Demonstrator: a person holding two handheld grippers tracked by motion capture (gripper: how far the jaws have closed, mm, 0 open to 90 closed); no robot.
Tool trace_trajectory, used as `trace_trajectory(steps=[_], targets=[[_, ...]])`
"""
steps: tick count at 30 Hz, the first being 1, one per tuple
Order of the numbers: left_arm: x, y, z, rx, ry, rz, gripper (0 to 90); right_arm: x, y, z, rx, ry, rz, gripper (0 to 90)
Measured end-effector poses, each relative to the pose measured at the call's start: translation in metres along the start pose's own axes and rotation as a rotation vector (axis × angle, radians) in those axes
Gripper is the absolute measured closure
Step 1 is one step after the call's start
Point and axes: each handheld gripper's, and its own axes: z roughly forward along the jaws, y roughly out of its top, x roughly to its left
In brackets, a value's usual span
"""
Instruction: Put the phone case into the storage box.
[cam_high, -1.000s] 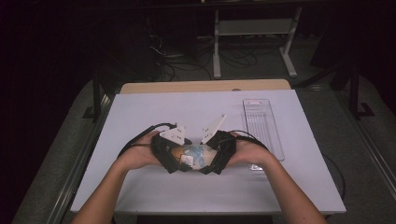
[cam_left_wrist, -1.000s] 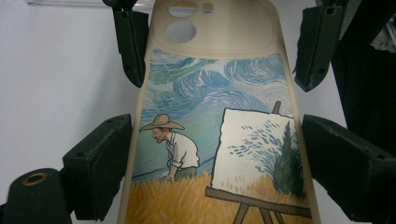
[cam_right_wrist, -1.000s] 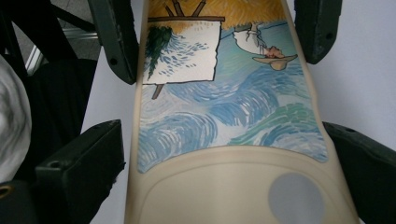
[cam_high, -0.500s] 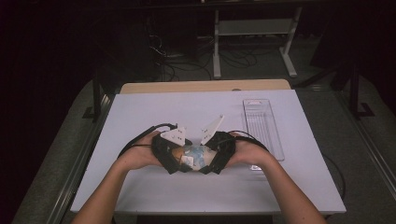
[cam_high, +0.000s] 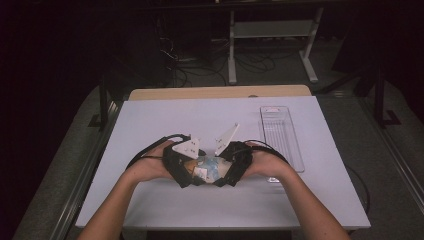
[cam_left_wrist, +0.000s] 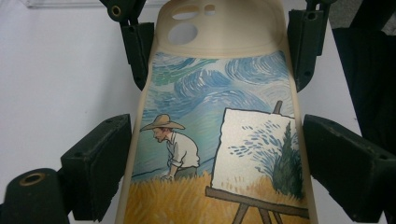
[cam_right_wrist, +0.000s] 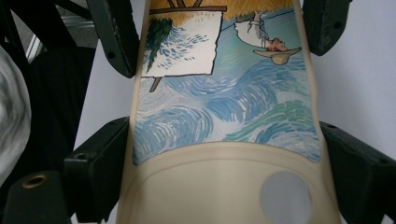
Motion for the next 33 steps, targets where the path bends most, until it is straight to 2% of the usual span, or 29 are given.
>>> trace_trajectory(steps=[6, 11, 14, 20, 24, 28, 30, 31, 33], targets=[[0.001, -0.001, -0.004, -0.012, 0.014, -0.026, 2.5, -0.001, -0.001, 0.000, 0.012, -0.011, 0.013, 11.1], [0.003, -0.003, -0.010, -0.033, 0.031, -0.065, 0.0, -0.003, -0.002, -0.002, 0.010, -0.018, 0.025, 11.1], [0.004, -0.005, -0.014, -0.045, 0.046, -0.094, 0.0, -0.005, -0.004, -0.004, 0.009, -0.024, 0.048, 11.0], [0.008, -0.011, -0.024, -0.091, 0.099, -0.154, 0.0, -0.011, -0.009, -0.010, -0.003, -0.052, 0.096, 10.9], [0.008, -0.016, -0.028, -0.089, 0.130, -0.187, 0.0, -0.014, -0.011, -0.013, -0.010, -0.066, 0.122, 10.8], [0.008, -0.021, -0.029, -0.074, 0.193, -0.208, 0.0, -0.016, -0.014, -0.015, -0.010, -0.088, 0.149, 10.8], [0.007, -0.024, -0.028, -0.088, 0.218, -0.251, 0.0, -0.018, -0.015, -0.016, -0.022, -0.101, 0.165, 10.8], [0.008, -0.026, -0.029, -0.082, 0.225, -0.253, 0.0, -0.019, -0.016, -0.017, -0.023, -0.108, 0.169, 10.8], [0.007, -0.031, -0.029, -0.090, 0.237, -0.285, 0.0, -0.020, -0.017, -0.018, -0.031, -0.117, 0.182, 10.8]])
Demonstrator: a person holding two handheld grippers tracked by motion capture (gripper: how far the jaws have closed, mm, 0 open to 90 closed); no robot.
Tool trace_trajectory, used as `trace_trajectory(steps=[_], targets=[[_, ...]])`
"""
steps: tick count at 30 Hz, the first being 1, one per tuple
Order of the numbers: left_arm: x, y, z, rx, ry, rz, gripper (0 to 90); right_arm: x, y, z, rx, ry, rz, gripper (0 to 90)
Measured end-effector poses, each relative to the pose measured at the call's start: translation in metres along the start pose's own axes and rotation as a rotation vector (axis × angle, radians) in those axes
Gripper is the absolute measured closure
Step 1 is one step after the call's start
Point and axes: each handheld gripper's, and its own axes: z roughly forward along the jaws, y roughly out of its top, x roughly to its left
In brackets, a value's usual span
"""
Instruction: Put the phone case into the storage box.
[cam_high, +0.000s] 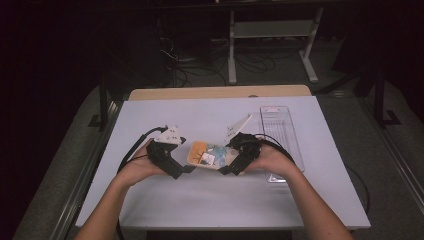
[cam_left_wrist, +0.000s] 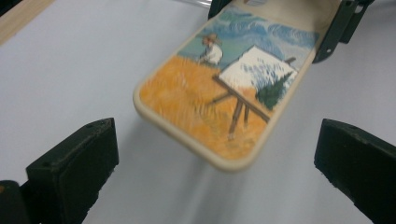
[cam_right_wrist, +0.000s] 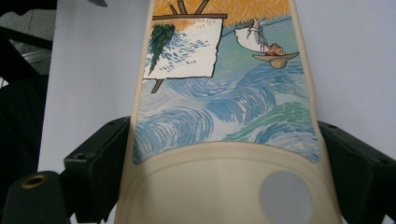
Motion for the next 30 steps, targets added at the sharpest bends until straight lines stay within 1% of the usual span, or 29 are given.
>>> trace_trajectory(steps=[1, 3, 5, 7, 9, 10, 13, 14, 15, 16, 19, 20, 21, 23, 24, 25, 26, 27, 29, 30], targets=[[0.001, -0.002, 0.000, -0.003, 0.011, -0.013, 0.0, -0.001, -0.001, -0.001, -0.006, -0.006, 0.006, 10.8], [0.000, -0.007, -0.001, -0.010, 0.018, -0.037, 0.0, -0.003, -0.001, -0.002, -0.010, -0.011, 0.024, 10.8], [-0.001, -0.012, -0.001, -0.014, 0.039, -0.060, 0.0, -0.004, -0.002, -0.004, -0.019, -0.017, 0.035, 10.8], [-0.004, -0.018, -0.002, -0.011, 0.052, -0.076, 0.0, -0.004, -0.003, -0.004, -0.025, -0.028, 0.043, 10.8], [-0.004, -0.023, -0.003, -0.010, 0.059, -0.082, 0.0, -0.005, -0.003, -0.005, -0.026, -0.033, 0.053, 10.8], [-0.006, -0.026, -0.002, -0.030, 0.064, -0.112, 0.0, -0.005, -0.004, -0.005, -0.025, -0.033, 0.056, 10.8], [-0.007, -0.034, -0.003, -0.052, 0.095, -0.146, 0.0, -0.006, -0.004, -0.005, -0.031, -0.033, 0.068, 10.8], [-0.008, -0.037, -0.003, -0.049, 0.113, -0.156, 0.0, -0.006, -0.004, -0.005, -0.032, -0.031, 0.078, 10.7], [-0.009, -0.039, -0.002, -0.056, 0.124, -0.170, 0.0, -0.006, -0.004, -0.005, -0.035, -0.034, 0.077, 10.7], [-0.009, -0.041, -0.003, -0.050, 0.132, -0.175, 0.0, -0.006, -0.004, -0.005, -0.037, -0.034, 0.084, 10.7], [-0.010, -0.046, -0.001, -0.056, 0.151, -0.198, 0.0, -0.006, -0.005, -0.004, -0.046, -0.031, 0.110, 10.7], [-0.011, -0.047, -0.001, -0.048, 0.155, -0.204, 0.0, -0.006, -0.005, -0.003, -0.049, -0.038, 0.108, 10.7], [-0.012, -0.048, 0.000, -0.057, 0.158, -0.211, 0.0, -0.006, -0.005, -0.003, -0.047, -0.036, 0.118, 10.7], [-0.013, -0.050, 0.001, -0.070, 0.183, -0.221, 0.0, -0.006, -0.005, -0.002, -0.042, -0.040, 0.134, 10.7], [-0.013, -0.050, 0.001, -0.080, 0.186, -0.226, 0.0, -0.006, -0.005, -0.002, -0.043, -0.042, 0.143, 10.7], [-0.013, -0.051, 0.002, -0.093, 0.183, -0.243, 0.0, -0.006, -0.005, -0.002, -0.041, -0.050, 0.153, 10.7], [-0.014, -0.051, 0.003, -0.102, 0.187, -0.252, 0.0, -0.005, -0.005, -0.001, -0.038, -0.052, 0.168, 10.7], [-0.014, -0.051, 0.004, -0.110, 0.195, -0.248, 0.0, -0.004, -0.005, -0.001, -0.037, -0.053, 0.182, 10.7], [-0.015, -0.052, 0.006, -0.115, 0.195, -0.253, 0.0, -0.004, -0.005, 0.000, -0.037, -0.055, 0.201, 10.7], [-0.016, -0.052, 0.007, -0.116, 0.198, -0.248, 0.0, -0.005, -0.005, 0.001, -0.036, -0.062, 0.197, 10.6]])
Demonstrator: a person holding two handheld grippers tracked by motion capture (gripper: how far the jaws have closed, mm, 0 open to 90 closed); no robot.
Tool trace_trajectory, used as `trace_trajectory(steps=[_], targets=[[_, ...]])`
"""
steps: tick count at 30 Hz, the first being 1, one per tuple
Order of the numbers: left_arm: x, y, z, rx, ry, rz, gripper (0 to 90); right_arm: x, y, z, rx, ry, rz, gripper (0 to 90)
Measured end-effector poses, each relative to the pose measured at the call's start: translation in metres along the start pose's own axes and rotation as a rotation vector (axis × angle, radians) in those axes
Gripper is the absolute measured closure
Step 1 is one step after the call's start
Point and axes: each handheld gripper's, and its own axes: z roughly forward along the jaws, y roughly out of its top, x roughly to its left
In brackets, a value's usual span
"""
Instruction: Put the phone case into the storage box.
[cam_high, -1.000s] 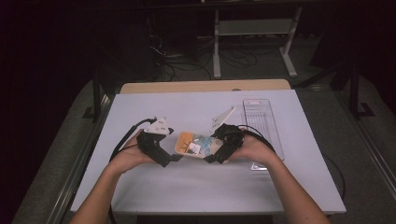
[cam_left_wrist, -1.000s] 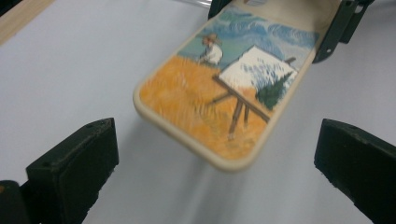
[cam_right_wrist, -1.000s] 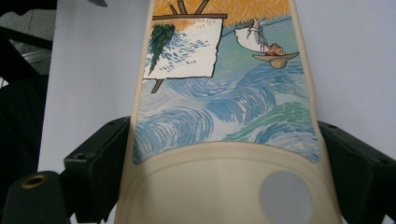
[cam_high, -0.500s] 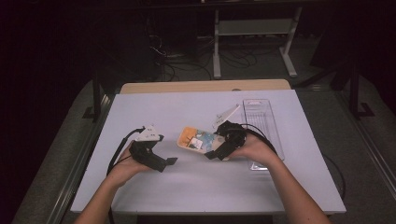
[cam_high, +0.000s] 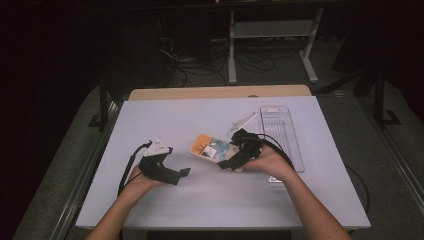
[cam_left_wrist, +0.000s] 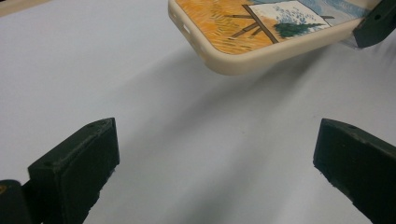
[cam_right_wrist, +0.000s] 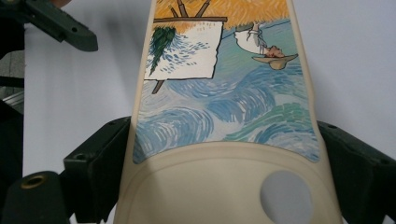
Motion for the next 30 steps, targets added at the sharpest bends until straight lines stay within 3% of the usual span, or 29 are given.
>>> trace_trajectory(steps=[3, 11, 15, 18, 23, 30], targets=[[-0.003, -0.002, 0.004, 0.005, 0.015, 0.027, 0.0, 0.002, 0.001, 0.001, -0.005, 0.005, 0.051, 10.6], [-0.007, -0.002, 0.008, -0.015, 0.015, -0.010, 0.0, 0.002, 0.001, 0.005, -0.007, -0.007, 0.063, 10.6], [-0.007, -0.003, 0.009, -0.007, 0.014, -0.003, 0.0, 0.003, 0.001, 0.005, -0.006, -0.011, 0.063, 10.6], [-0.008, -0.003, 0.010, 0.002, 0.005, 0.022, 0.0, 0.003, 0.001, 0.005, -0.008, -0.012, 0.063, 10.6], [-0.010, -0.004, 0.010, -0.027, 0.018, 0.051, 0.0, 0.003, 0.000, 0.005, -0.014, -0.020, 0.065, 10.6], [-0.012, -0.004, 0.010, -0.032, 0.045, 0.105, 0.0, 0.005, 0.000, 0.009, -0.007, -0.019, 0.062, 10.6]])
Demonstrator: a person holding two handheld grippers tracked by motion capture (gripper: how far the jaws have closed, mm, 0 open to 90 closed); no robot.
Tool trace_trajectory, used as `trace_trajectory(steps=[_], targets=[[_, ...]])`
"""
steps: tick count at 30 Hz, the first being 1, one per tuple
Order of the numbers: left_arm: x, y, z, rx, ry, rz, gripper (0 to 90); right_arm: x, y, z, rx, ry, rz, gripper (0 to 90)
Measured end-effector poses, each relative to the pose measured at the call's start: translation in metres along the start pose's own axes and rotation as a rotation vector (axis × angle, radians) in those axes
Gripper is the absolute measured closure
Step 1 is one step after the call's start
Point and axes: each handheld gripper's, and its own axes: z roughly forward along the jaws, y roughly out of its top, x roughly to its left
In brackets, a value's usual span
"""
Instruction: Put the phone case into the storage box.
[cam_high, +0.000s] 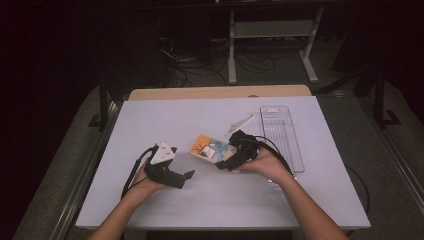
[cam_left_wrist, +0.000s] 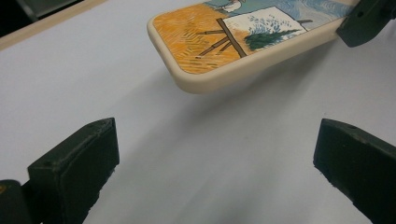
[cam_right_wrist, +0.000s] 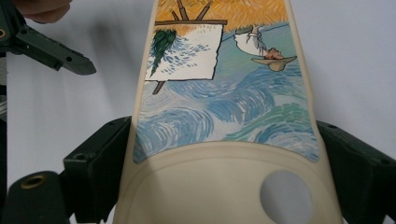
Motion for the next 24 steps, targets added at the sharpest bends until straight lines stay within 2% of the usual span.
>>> trace_trajectory(steps=[2, 4, 7, 8, 11, 12, 13, 16, 17, 24], targets=[[0.0007, -0.0012, -0.0004, 0.000, 0.009, 0.022, 0.0, 0.0006, -0.0003, 0.0008, -0.002, -0.006, 0.002, 10.6], [-0.0005, -0.0020, 0.0006, -0.012, 0.018, 0.007, 0.0, 0.0011, -0.0007, 0.0008, -0.003, -0.011, 0.001, 10.6], [0.0023, -0.0030, -0.0007, 0.009, 0.024, 0.044, 0.0, 0.0016, -0.0010, 0.0009, -0.001, -0.016, 0.005, 10.6], [0.0013, -0.0037, 0.0002, -0.004, 0.027, 0.025, 0.0, 0.0016, -0.0010, 0.0009, -0.002, -0.017, 0.005, 10.6], [0.0013, -0.0041, 0.0004, -0.018, 0.036, 0.020, 0.0, 0.0015, -0.0011, 0.0010, -0.002, -0.019, 0.005, 10.6], [0.0016, -0.0042, 0.0002, -0.020, 0.045, 0.028, 0.0, 0.0014, -0.0011, 0.0010, -0.001, -0.017, 0.009, 10.6], [0.0029, -0.0038, -0.0002, -0.017, 0.054, 0.055, 0.0, 0.0015, -0.0011, 0.0009, -0.001, -0.017, 0.009, 10.6], [0.0020, -0.0047, 0.0001, -0.019, 0.063, 0.061, 0.0, 0.0013, -0.0012, 0.0008, -0.002, -0.016, 0.010, 10.7], [0.0027, -0.0047, -0.0004, -0.009, 0.069, 0.086, 0.0, 0.0013, -0.0012, 0.0008, -0.002, -0.017, 0.010, 10.7], [-0.0016, -0.0055, 0.0017, -0.009, 0.093, 0.128, 0.0, 0.0015, -0.0012, 0.0010, 0.000, -0.014, 0.009, 10.7]])
